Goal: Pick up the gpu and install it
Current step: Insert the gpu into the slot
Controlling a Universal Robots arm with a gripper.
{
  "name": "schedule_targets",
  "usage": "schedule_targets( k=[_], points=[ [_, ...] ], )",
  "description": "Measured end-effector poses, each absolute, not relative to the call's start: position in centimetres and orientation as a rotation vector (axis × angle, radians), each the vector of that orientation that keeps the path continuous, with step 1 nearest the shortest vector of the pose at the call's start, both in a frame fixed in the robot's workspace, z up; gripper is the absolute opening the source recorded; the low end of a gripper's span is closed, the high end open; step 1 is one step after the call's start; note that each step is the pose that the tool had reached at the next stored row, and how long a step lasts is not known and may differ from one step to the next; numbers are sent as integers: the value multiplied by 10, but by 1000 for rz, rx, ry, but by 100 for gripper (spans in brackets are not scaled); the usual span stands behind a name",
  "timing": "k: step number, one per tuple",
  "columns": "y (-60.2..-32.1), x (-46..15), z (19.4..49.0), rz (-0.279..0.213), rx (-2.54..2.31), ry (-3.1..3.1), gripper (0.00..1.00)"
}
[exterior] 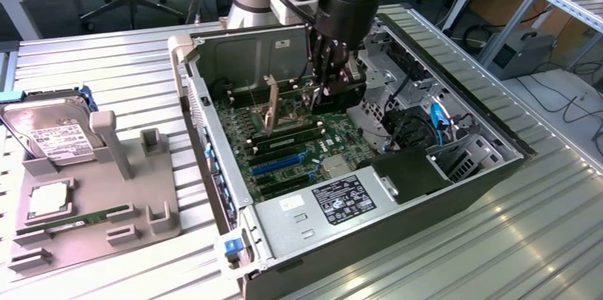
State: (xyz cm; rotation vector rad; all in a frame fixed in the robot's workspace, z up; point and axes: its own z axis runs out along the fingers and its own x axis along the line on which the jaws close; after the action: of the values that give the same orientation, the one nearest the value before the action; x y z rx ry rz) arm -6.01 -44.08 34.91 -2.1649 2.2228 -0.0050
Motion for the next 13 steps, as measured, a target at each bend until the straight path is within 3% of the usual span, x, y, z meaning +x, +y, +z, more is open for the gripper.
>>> schedule_targets(
  k=[13],
  points=[
    [-443, -61, 346, -5, -2165, 2223, 27]
  ],
)
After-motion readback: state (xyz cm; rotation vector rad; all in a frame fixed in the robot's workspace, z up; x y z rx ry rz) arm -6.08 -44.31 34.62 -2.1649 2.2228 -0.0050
